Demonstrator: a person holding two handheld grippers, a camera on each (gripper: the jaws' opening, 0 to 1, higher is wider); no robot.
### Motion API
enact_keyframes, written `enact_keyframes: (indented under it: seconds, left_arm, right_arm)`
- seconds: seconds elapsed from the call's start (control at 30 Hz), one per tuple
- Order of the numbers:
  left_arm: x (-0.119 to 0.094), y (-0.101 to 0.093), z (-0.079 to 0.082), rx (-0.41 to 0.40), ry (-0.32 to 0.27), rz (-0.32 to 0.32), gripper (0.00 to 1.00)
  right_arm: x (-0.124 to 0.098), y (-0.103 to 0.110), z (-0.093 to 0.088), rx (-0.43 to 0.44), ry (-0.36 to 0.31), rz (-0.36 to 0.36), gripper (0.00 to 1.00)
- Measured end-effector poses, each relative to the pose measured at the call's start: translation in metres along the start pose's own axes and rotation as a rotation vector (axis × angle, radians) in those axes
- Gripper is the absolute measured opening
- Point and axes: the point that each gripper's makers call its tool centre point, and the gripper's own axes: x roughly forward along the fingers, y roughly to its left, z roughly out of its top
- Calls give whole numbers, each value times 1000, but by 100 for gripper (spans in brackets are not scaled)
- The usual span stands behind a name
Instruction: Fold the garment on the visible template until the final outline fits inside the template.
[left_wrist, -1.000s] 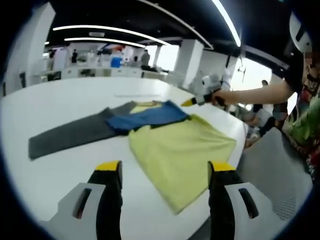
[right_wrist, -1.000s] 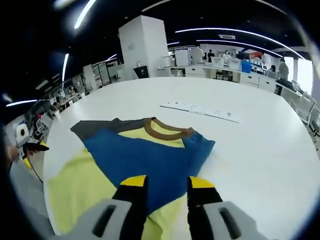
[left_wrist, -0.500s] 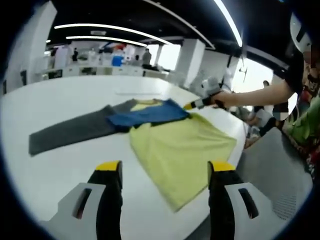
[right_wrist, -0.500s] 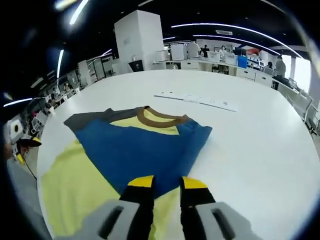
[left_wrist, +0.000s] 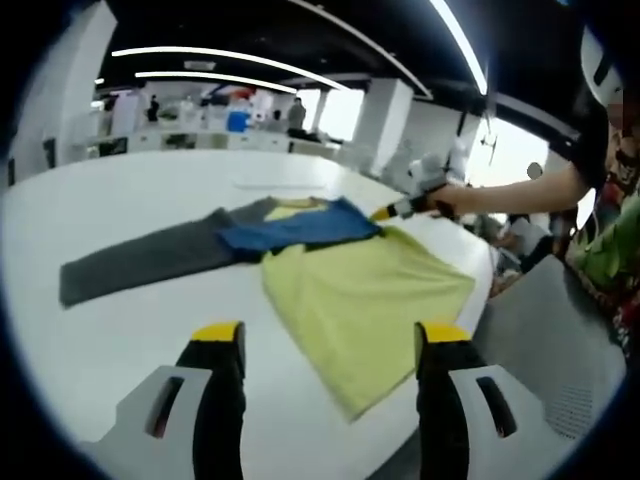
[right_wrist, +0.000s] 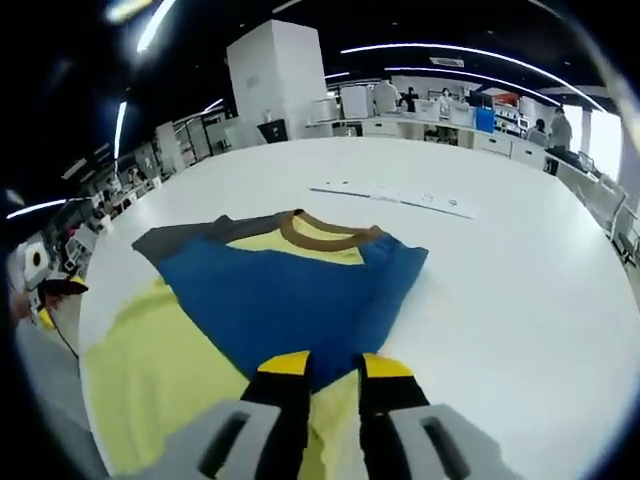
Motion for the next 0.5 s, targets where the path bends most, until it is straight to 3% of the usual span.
enact_keyframes:
  seconds: [0.23, 0.5]
  left_arm:
    - [4, -4, 1, 3, 1, -13, 65]
    - [4, -4, 3, 7, 0, -12, 65]
  right_arm:
    - [-10, 12, -21, -68, 53, 5, 16]
    - [-2, 10, -22, -71, 78, 21, 9]
